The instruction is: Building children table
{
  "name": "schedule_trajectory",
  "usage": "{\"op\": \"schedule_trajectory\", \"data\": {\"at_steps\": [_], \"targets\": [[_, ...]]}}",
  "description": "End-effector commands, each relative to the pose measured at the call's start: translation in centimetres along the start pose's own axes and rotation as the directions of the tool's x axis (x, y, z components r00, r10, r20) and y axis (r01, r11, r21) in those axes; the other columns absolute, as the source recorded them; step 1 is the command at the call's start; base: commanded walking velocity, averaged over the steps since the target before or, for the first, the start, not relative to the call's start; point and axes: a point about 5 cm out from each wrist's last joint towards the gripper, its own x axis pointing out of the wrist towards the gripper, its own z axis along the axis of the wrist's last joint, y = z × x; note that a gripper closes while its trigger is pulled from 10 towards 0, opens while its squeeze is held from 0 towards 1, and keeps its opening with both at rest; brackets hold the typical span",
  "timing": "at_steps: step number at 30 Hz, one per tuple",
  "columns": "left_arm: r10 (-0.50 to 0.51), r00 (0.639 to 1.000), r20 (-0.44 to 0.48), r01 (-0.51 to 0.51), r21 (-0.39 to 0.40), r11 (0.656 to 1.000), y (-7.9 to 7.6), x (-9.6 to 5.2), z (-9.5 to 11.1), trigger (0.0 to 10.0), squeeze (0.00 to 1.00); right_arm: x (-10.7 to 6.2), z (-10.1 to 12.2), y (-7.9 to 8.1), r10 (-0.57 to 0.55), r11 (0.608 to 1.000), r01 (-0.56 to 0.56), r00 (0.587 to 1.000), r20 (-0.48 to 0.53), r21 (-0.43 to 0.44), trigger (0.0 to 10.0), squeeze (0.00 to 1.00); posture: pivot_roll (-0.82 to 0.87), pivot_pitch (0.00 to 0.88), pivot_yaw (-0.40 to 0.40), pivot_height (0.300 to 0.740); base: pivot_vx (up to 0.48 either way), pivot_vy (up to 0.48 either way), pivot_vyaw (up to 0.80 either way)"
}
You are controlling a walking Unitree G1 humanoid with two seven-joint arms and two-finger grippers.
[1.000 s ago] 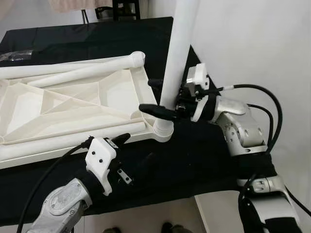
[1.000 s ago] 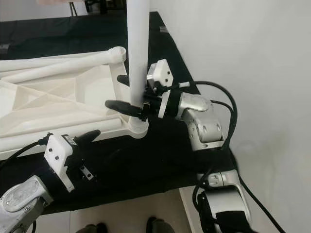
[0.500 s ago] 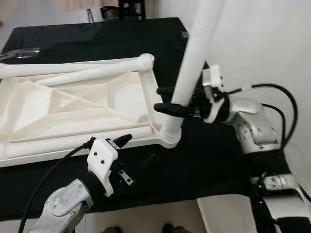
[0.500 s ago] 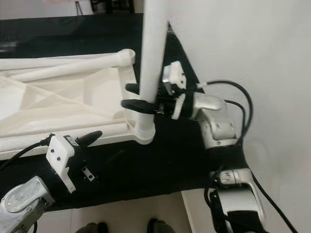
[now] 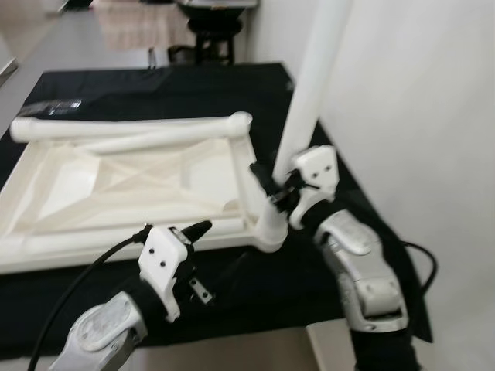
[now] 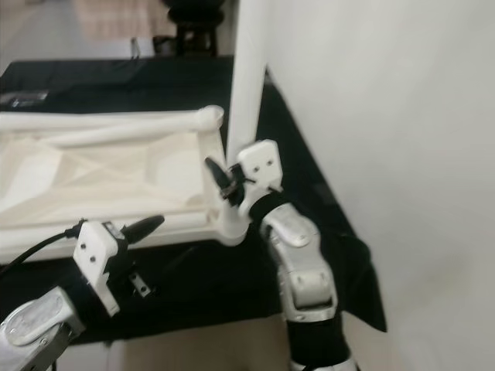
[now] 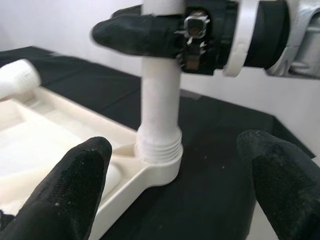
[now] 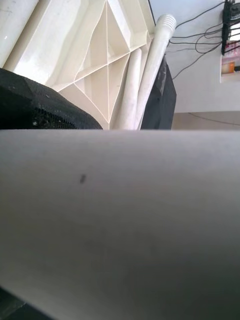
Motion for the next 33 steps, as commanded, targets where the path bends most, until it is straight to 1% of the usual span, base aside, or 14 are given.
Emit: {"op": "schedule_trajectory", "data": {"at_steps": [1,2,4,5,7,10,11,12,14,17,19,22,25,33], "targets": [[0.004,1.0,-0.01,-0.004,0.003,1.0,0.0,-0.3,-0.1,10.0,0.0,-0.5,-4.8,0.6,-0.021,1.0,0.017,0.965,-0.262,-0.017,0.0,0.0,0.07,0.231,-0.069,0.74,0.0,0.0,0.0],[0.004,1.0,-0.011,-0.004,0.005,1.0,0.1,-0.2,0.0,10.0,0.0,-0.4,-4.6,0.7,-0.026,1.0,0.025,0.966,-0.256,-0.006,10.0,0.0,0.07,0.231,-0.067,0.74,0.0,0.0,0.0],[0.004,1.0,-0.012,-0.004,0.005,1.0,0.2,-0.2,0.0,10.0,0.0,-0.4,-4.5,0.9,-0.032,0.999,0.034,0.967,-0.252,0.0,10.0,0.0,0.07,0.231,-0.067,0.74,0.0,0.0,0.0],[-0.004,1.0,-0.008,0.004,0.004,1.0,0.2,-0.1,0.0,10.0,0.0,-0.1,-3.7,1.0,0.012,0.999,-0.002,0.978,-0.209,0.048,10.0,1.0,0.07,0.228,-0.06,0.74,0.0,0.0,0.0],[-0.004,1.0,-0.008,0.004,0.004,1.0,0.2,-0.1,0.0,10.0,0.0,-0.1,-3.7,1.0,0.012,0.999,-0.002,0.978,-0.209,0.048,10.0,1.0,0.07,0.228,-0.06,0.74,0.0,0.0,0.0],[-0.017,1.0,-0.003,0.017,-0.002,1.0,0.0,0.2,0.0,10.0,0.0,0.6,-0.6,0.6,0.209,0.974,-0.208,0.978,-0.005,0.09,10.0,1.0,0.07,0.227,-0.063,0.74,0.0,0.0,0.0],[-0.017,1.0,-0.003,0.017,-0.003,1.0,-0.1,0.2,0.0,10.0,0.0,0.6,0.0,0.3,0.26,0.961,-0.261,0.965,0.026,0.091,10.0,0.7,0.07,0.225,-0.064,0.74,0.0,0.0,0.0],[-0.016,1.0,-0.003,0.016,-0.003,1.0,-0.1,0.3,0.0,10.0,0.0,0.5,0.5,0.1,0.326,0.941,-0.33,0.944,0.052,0.078,10.0,0.0,0.08,0.225,-0.066,0.74,0.0,0.0,0.0],[-0.015,1.0,-0.003,0.015,-0.003,1.0,-0.1,0.2,0.0,10.0,0.0,0.3,0.9,-0.2,0.376,0.923,-0.38,0.924,0.069,0.055,10.0,0.0,0.08,0.225,-0.067,0.74,0.0,0.0,0.0],[-0.007,1.0,-0.001,0.007,0.001,1.0,-0.1,0.2,0.0,10.0,0.0,-0.3,2.1,-2.1,0.541,0.841,-0.538,0.838,0.073,-0.058,10.0,0.0,0.09,0.223,-0.077,0.74,0.0,0.0,0.0],[-0.006,1.0,-0.001,0.006,0.002,1.0,0.0,0.2,0.0,10.0,0.0,-0.4,2.3,-2.4,0.564,0.825,-0.559,0.823,0.065,-0.078,10.0,0.0,0.09,0.223,-0.077,0.74,0.0,0.0,0.0],[-0.001,1.0,-0.002,0.001,0.002,1.0,-0.1,0.1,0.0,10.0,0.0,-0.7,2.8,-4.2,0.664,0.745,-0.659,0.747,0.026,-0.106,10.0,0.0,0.1,0.222,-0.088,0.74,0.0,0.0,0.0],[0.004,1.0,-0.001,-0.004,0.006,1.0,-0.1,0.1,0.0,10.0,0.0,-1.0,3.1,-5.3,0.714,0.693,-0.709,0.7,-0.006,-0.13,10.0,0.0,0.1,0.222,-0.089,0.74,0.0,0.0,0.0],[0.006,1.0,0.001,-0.006,0.008,1.0,0.0,0.2,0.0,10.0,0.0,-0.7,3.7,-7.2,0.735,0.675,-0.729,0.678,0.013,-0.115,10.0,0.0,0.11,0.214,-0.088,0.74,0.0,0.0,0.0]]}}
